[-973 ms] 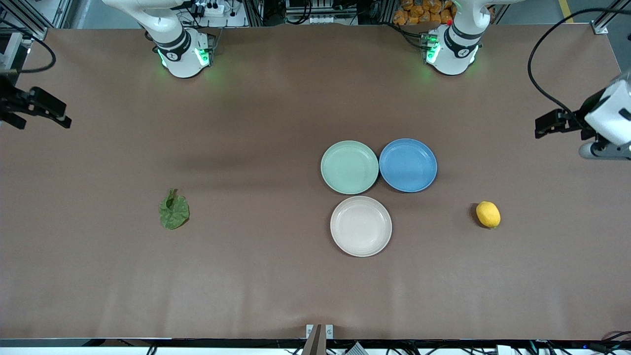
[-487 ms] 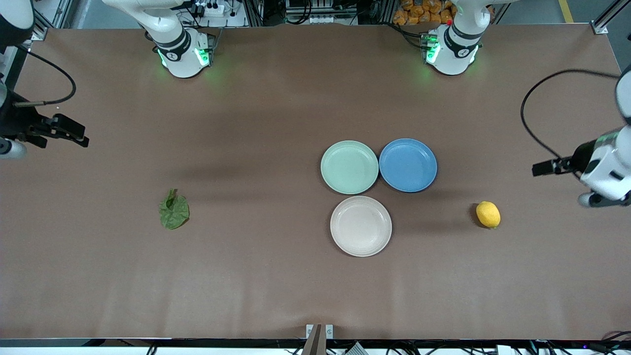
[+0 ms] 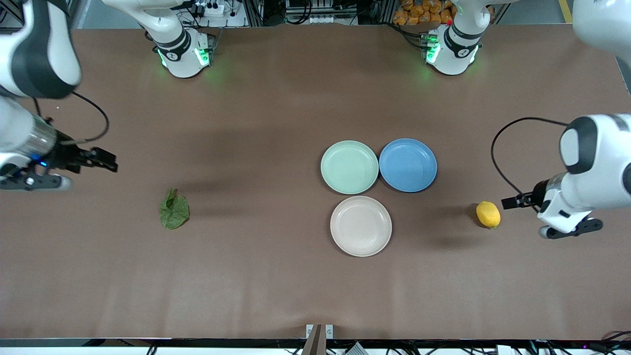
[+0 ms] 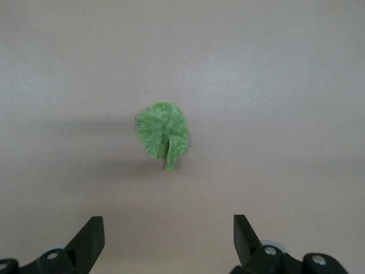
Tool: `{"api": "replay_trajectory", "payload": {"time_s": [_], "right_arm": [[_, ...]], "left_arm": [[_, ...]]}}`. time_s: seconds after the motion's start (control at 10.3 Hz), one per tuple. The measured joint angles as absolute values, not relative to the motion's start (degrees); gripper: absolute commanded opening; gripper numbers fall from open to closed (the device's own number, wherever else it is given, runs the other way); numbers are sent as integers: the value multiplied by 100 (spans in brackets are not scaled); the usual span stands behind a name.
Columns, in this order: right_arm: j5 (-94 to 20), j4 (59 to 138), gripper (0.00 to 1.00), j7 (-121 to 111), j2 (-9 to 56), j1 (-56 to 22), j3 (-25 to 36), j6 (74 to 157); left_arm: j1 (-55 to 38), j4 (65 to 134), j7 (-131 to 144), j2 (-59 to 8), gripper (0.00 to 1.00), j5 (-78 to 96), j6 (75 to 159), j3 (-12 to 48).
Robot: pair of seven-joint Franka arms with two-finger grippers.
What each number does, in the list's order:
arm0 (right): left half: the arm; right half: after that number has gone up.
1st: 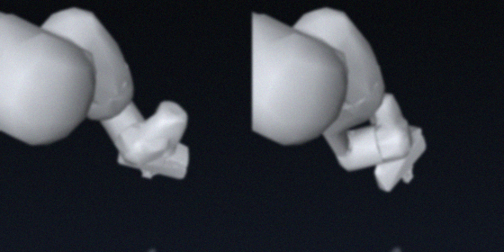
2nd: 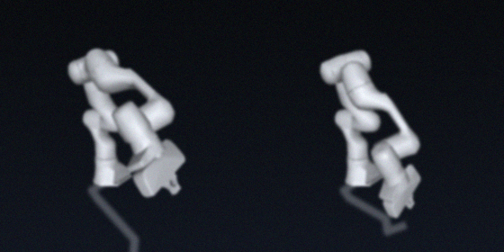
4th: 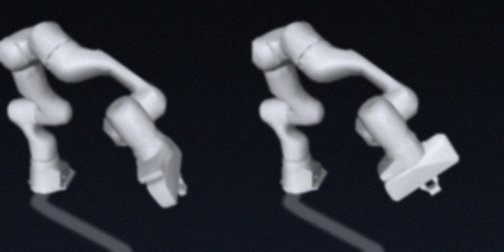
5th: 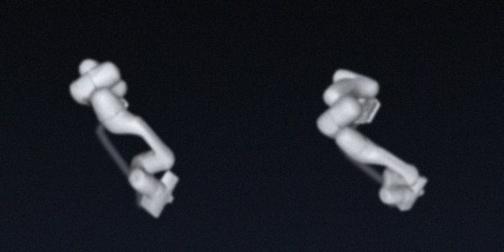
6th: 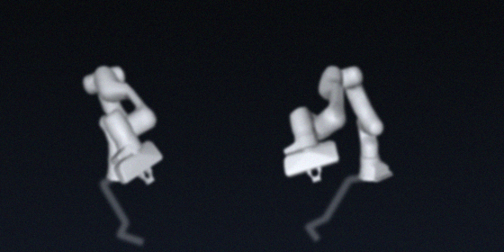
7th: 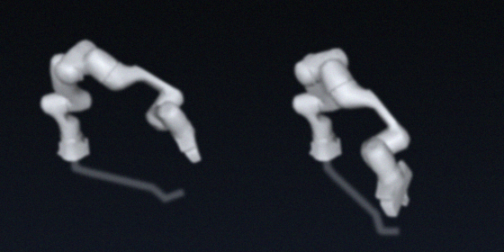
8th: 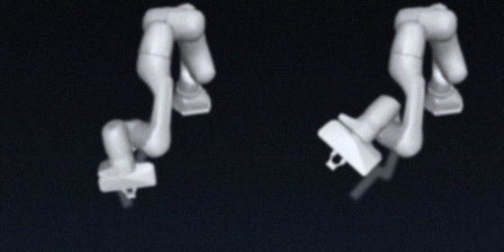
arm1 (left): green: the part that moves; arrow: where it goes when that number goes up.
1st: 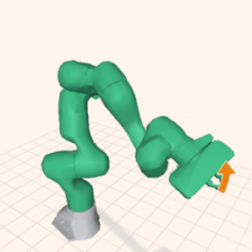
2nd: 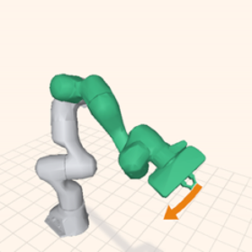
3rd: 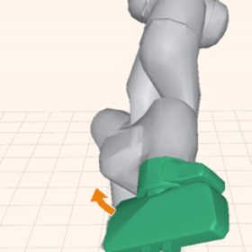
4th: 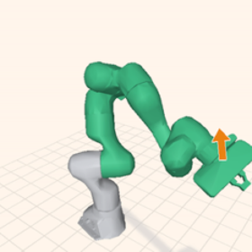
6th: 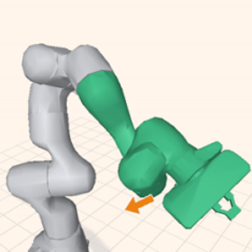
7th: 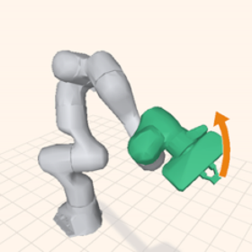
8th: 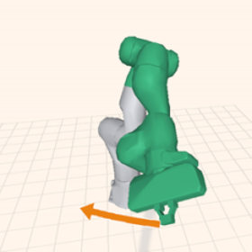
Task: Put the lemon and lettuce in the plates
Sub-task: 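Lower the right gripper to the lettuce while the left gripper reaches the lemon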
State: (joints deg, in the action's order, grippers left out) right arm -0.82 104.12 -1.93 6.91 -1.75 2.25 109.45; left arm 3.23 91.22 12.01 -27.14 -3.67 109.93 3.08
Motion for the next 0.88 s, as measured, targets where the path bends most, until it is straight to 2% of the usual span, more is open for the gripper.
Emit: {"api": "replay_trajectory", "payload": {"time_s": [0.19, 0.49, 0.78, 0.88], "right_arm": [[-82, 10934, 100, -192, 930, -250, 215, 11743], [-90, 11107, 100, 211, 1544, -398, 210, 12462], [-89, 11277, 100, 514, 2085, -578, 209, 13262], [-90, 11339, 93, 515, 2262, -573, 215, 13567]], "left_arm": [[346, 9198, 1330, -3014, 100, -367, 11432, 301], [345, 9813, 1592, -3260, 100, -367, 12686, 301], [328, 9973, 1811, -3517, 100, -367, 12990, 309], [333, 9974, 1812, -3553, 100, -367, 12992, 308]]}}
